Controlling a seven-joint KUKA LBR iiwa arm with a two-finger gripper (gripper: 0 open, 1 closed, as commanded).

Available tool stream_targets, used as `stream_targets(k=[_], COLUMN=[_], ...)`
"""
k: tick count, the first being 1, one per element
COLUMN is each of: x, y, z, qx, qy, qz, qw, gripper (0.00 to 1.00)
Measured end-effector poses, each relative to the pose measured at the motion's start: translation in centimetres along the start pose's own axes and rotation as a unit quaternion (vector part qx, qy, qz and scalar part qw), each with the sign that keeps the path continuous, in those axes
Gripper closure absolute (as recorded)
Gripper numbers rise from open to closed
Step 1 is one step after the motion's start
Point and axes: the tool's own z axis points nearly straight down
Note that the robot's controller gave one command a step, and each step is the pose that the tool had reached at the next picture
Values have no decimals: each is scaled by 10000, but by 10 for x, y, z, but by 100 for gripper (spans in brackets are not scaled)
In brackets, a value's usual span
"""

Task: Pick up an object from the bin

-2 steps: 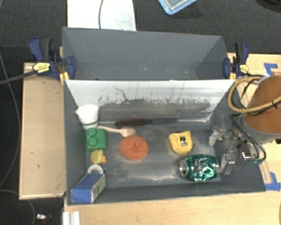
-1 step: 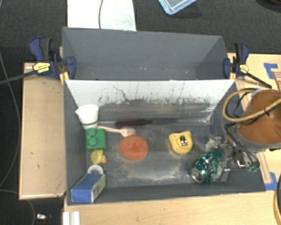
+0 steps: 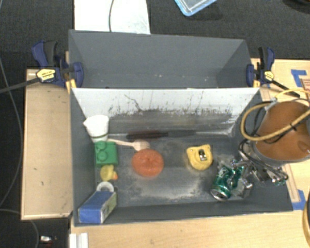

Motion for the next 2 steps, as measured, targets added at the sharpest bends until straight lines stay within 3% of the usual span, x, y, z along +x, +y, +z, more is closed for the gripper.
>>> stream_targets(k=[2], x=[0], y=[0], z=[0], qx=[1], qy=[-3], qz=[-28], qw=[10000], gripper=[100])
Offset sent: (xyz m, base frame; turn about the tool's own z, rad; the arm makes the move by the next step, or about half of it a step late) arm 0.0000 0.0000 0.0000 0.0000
